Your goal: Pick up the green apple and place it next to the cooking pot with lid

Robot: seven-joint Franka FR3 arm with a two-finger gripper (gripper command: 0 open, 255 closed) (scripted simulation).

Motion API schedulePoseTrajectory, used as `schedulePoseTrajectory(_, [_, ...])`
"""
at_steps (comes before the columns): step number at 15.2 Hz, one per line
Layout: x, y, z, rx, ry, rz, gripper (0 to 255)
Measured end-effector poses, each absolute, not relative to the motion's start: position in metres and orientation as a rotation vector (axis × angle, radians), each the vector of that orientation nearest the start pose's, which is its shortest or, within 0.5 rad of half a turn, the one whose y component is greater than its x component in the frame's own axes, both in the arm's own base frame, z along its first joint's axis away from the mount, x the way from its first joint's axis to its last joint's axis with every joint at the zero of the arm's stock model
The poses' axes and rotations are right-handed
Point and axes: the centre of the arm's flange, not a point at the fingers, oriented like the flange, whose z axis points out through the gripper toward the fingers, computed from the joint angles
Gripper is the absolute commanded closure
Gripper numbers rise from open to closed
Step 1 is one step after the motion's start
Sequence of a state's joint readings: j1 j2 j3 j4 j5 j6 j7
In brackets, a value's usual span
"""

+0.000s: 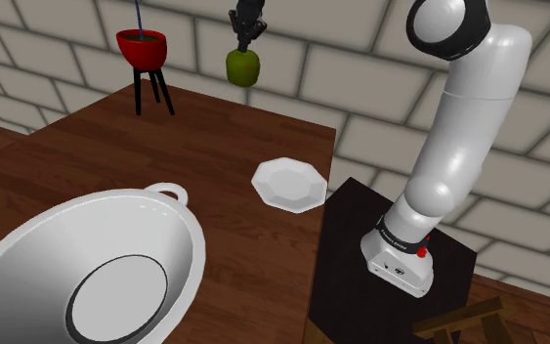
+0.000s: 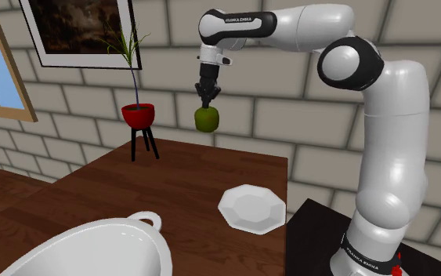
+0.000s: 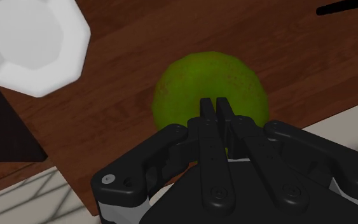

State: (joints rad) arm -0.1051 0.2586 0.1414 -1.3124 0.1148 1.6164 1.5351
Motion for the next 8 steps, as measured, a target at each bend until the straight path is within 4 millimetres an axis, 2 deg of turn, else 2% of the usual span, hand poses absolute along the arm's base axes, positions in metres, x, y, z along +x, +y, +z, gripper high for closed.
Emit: schedulePoseTrajectory(8, [0.584, 0.114, 0.602, -2.189, 2.05, 0.109, 255])
